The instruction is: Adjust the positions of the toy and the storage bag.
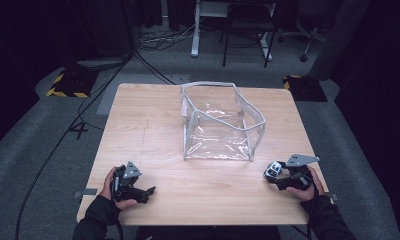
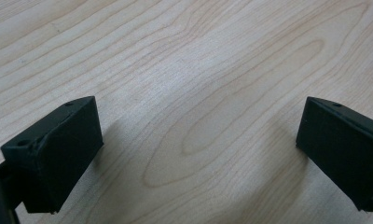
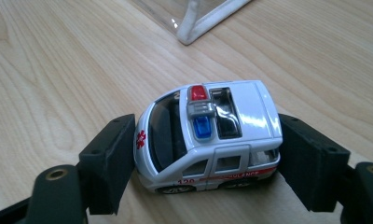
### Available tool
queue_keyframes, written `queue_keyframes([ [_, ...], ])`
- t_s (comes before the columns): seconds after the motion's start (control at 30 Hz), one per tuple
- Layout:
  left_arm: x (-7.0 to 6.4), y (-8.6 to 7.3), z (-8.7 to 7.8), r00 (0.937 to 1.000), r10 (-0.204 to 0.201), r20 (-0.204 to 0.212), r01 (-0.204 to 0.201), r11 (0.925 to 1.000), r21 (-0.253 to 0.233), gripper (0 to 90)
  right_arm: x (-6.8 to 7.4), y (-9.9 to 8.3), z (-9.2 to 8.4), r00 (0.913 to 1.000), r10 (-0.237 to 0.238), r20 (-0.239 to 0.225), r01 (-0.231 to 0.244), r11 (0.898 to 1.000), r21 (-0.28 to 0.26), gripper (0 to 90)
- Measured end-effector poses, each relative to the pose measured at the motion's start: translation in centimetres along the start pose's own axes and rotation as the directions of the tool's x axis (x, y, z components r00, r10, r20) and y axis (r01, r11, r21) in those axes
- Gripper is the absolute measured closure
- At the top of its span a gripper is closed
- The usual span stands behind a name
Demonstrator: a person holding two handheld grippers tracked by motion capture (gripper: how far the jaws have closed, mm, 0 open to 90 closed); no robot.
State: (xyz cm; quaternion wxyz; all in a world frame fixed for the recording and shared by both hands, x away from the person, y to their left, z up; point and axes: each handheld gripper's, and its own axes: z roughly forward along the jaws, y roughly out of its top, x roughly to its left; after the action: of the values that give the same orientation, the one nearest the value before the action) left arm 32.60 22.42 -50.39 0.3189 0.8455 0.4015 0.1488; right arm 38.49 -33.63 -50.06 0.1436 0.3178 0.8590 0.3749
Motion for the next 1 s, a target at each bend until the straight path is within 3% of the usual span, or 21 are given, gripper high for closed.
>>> queue_keyframes([
  [0.23, 0.0, 0.0, 0.0, 1.0000, -0.001, 0.000, 0.001, 1.0000, 0.000, 0.5, -1.5, 0.3, 0.2, 0.9998, -0.002, 0.018, 0.002, 1.000, 0.006, 24.9],
  [0.3, 0.0, 0.0, 0.0, 1.0000, 0.004, 0.000, -0.004, 1.0000, 0.000, 0.6, -2.3, 0.3, 0.3, 0.9988, -0.008, 0.049, 0.009, 1.000, -0.004, 24.8],
  [0.43, 0.0, 0.0, 0.0, 1.0000, 0.007, 0.000, -0.007, 1.0000, 0.002, 0.5, -3.2, 0.3, 0.4, 0.9990, 0.020, 0.041, -0.019, 1.000, -0.004, 24.4],
  [0.57, 0.0, 0.0, 0.0, 1.0000, -0.004, 0.001, 0.004, 1.0000, 0.000, 0.5, -3.0, 0.1, 0.2, 0.9979, 0.022, 0.061, -0.022, 1.000, -0.005, 21.9],
  [0.83, 0.0, 0.0, 0.0, 1.0000, 0.002, 0.000, -0.002, 1.0000, 0.001, 0.5, -2.3, -0.8, -0.7, 0.9902, 0.089, 0.108, -0.089, 0.996, 0.001, 18.7],
  [0.9, 0.0, 0.0, 0.0, 1.0000, -0.002, 0.000, 0.002, 1.0000, 0.001, 0.5, -2.0, -1.0, -1.0, 0.9866, 0.095, 0.133, -0.096, 0.995, -0.004, 20.3],
  [1.0, 0.0, 0.0, 0.0, 1.0000, -0.006, 0.001, 0.006, 1.0000, -0.001, 0.5, -1.6, -1.2, -1.4, 0.9864, 0.090, 0.137, -0.089, 0.996, -0.009, 30.9],
])
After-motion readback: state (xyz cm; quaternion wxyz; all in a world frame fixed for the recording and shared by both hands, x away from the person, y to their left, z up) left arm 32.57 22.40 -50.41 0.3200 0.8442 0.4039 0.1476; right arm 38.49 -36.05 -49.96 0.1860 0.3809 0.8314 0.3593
